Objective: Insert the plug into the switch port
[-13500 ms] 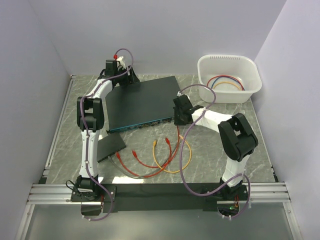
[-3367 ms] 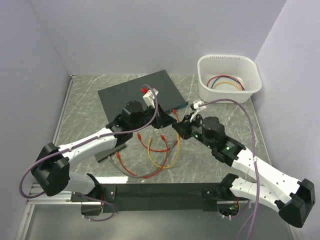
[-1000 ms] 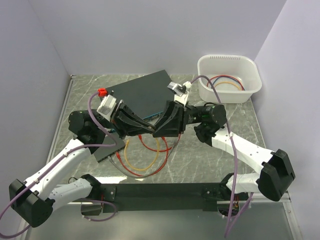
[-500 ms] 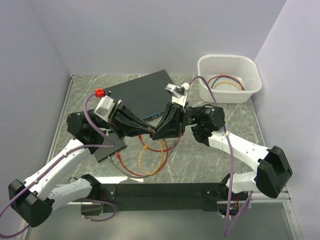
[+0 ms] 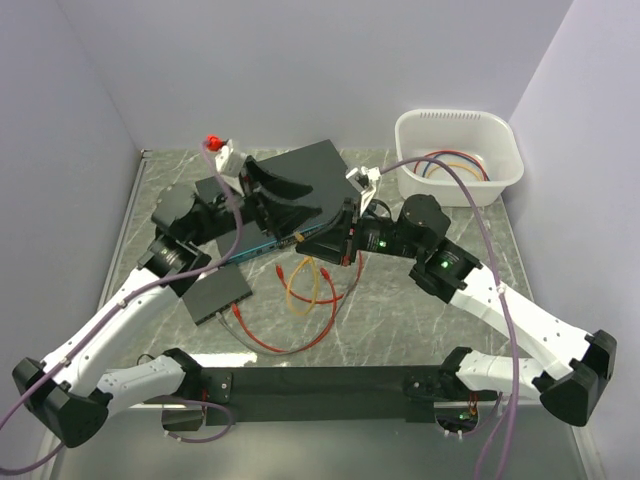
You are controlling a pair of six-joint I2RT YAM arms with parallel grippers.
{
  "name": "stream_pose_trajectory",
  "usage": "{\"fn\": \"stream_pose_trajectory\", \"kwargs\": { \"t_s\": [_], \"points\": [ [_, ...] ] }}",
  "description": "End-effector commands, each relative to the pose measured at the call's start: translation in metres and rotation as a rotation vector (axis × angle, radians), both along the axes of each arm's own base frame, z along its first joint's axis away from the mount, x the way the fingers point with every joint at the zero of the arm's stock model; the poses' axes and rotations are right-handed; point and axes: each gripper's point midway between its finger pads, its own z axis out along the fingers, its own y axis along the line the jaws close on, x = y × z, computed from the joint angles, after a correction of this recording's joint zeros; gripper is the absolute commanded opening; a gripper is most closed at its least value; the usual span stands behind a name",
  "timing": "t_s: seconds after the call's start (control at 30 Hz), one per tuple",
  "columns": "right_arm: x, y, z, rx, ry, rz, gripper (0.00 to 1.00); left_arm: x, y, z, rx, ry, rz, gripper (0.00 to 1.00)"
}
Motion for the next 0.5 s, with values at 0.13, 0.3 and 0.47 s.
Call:
{"fn": "stream_pose_trajectory", "kwargs": {
  "t_s": [0.13,0.3,0.47],
  "points": [
    [0.048,-0.030,-0.025,-0.198,-0.073,-0.388,0.00,0.041,0.000,-0.016,0.021,0.149,0.150,0.63],
    [0.052,-0.037,-0.016,-0.172,-0.078,-0.437,0.00,0.039,-0.001,-0.023,0.025,0.173,0.140,0.57],
    [0.061,-0.040,-0.014,-0.180,-0.071,-0.490,0.00,0.038,-0.002,-0.033,0.051,0.205,0.129,0.53]
  ]
}}
